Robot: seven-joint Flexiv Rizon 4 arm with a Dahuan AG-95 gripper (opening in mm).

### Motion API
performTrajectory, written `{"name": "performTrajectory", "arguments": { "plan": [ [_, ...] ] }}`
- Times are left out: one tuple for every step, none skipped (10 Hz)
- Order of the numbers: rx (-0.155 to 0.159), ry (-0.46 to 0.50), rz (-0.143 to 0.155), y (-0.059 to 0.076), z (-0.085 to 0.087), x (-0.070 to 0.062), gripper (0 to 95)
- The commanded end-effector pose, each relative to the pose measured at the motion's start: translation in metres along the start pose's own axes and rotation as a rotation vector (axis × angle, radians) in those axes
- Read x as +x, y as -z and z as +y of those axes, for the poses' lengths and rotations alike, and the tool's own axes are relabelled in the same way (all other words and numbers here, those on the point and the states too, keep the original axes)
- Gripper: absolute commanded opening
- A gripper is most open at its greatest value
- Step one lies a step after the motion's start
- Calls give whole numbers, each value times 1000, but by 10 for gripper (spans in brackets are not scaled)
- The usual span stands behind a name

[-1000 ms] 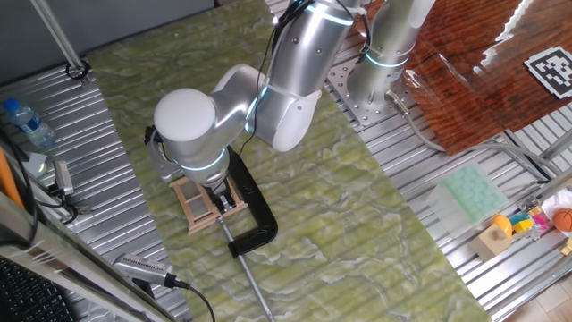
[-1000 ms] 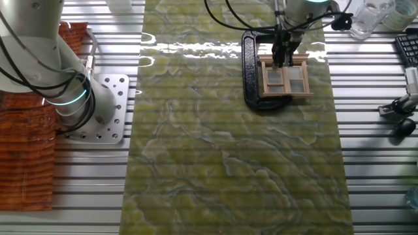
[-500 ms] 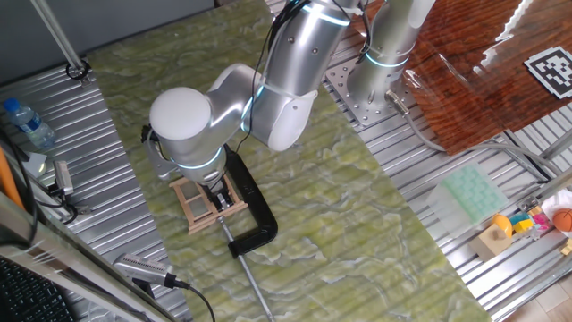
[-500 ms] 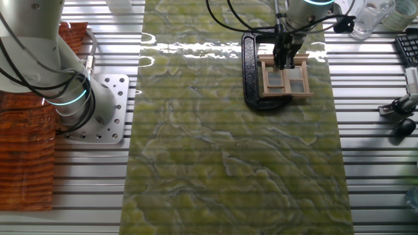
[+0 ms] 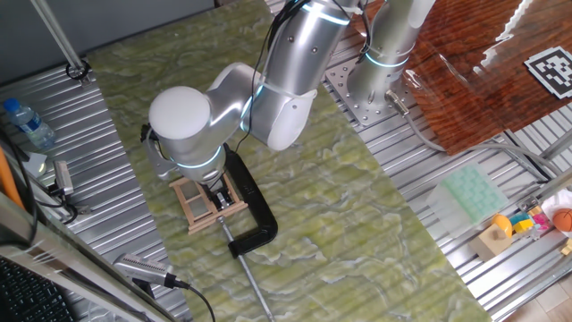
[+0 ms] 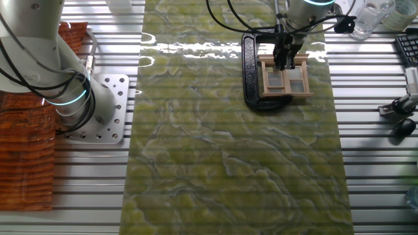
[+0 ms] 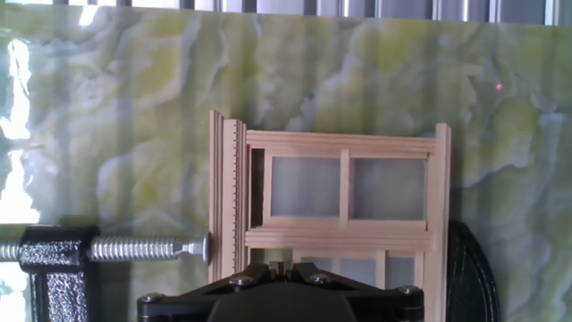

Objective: Open a sliding window

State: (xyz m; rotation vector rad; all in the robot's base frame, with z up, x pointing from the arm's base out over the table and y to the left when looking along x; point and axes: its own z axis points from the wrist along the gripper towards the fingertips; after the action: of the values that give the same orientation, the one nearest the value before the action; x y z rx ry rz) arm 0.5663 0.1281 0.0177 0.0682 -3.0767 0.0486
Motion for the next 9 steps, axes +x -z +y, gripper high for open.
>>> {"name": "performTrajectory", "arguments": {
  "plan": [
    [10,2,5,-1,0,-1,0],
    [11,1,7,-1,-1,-1,0],
    [11,2,8,-1,-2,-1,0],
    [11,2,8,-1,-2,-1,0],
    [11,2,8,-1,-3,-1,0],
    [11,2,8,0,-4,-1,0],
    [11,1,8,0,-5,-1,0],
    [11,0,8,0,-6,-1,0],
    [11,-1,8,0,-7,-1,0]
  ]
}}
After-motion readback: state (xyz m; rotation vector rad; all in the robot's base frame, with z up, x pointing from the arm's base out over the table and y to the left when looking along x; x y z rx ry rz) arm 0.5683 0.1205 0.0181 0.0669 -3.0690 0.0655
